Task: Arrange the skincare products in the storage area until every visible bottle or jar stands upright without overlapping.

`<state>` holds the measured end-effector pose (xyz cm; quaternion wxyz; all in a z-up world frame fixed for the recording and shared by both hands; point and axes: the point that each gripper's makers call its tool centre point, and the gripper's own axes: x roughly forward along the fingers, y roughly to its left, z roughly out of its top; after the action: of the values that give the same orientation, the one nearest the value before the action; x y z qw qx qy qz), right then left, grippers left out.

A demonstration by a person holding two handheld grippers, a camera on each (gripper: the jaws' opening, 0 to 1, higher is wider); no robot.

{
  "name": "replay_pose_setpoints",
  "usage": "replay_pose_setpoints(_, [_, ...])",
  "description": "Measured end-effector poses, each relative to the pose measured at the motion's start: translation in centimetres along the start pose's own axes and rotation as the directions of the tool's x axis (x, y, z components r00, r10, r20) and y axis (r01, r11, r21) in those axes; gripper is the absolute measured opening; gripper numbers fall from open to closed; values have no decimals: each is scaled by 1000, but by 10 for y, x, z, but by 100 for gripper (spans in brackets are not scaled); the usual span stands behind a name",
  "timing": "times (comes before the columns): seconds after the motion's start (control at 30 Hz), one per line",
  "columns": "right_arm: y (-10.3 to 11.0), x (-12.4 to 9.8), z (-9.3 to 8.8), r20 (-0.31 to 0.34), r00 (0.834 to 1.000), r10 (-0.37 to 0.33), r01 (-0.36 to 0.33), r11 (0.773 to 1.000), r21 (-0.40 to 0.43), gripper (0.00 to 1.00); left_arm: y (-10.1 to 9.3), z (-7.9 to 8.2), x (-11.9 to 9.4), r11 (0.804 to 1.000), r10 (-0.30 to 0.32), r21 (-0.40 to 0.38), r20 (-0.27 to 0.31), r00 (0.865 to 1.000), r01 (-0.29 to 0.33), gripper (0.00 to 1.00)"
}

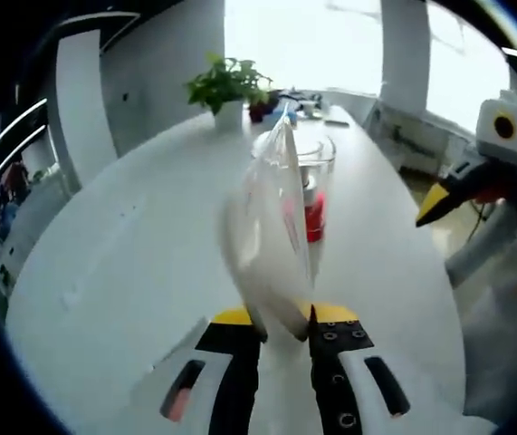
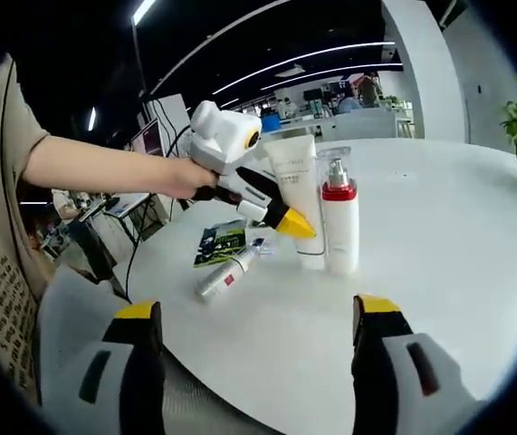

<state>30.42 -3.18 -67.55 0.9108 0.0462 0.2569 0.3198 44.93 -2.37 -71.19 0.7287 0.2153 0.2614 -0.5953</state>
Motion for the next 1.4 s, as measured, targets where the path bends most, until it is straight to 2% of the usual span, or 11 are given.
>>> replay_pose_setpoints(0.3, [-4, -1, 0, 2, 1000, -20, 20, 1000, 3, 88, 0, -2, 0, 999, 16, -33, -27, 1000, -17, 19])
replay_pose_setpoints(0.43, [-8, -2, 0, 7, 999, -38, 38, 999, 12, 88, 1, -4, -4, 998, 35, -44, -35, 999, -36, 27])
replay_pose_setpoints(0.6, [-12, -3, 1, 12, 998, -62, 62, 998, 11, 88, 4, -6, -13, 996, 58, -60, -35, 998, -60, 31])
replay_pose_setpoints(0.77, [-13, -4, 1, 17, 997, -74, 74, 997, 2, 89, 4, -8, -24, 991, 80, -104, -36, 996, -84, 39])
replay_pose_setpoints(1.0, [-16, -5, 1, 20, 995, -93, 93, 996, -9, 90, -9, -26, -41, 982, 100, -152, -62, 993, -108, 48])
replay_pose_setpoints(1.17, [-16, -5, 2, 26, 995, -98, 98, 995, -15, 91, -14, -41, -55, 965, 133, -217, -64, 989, -144, 53])
replay_pose_setpoints(1.4, [-14, -5, 1, 22, 995, -98, 99, 994, -39, 92, -18, -61, -83, 916, 214, -335, -60, 975, -222, 64])
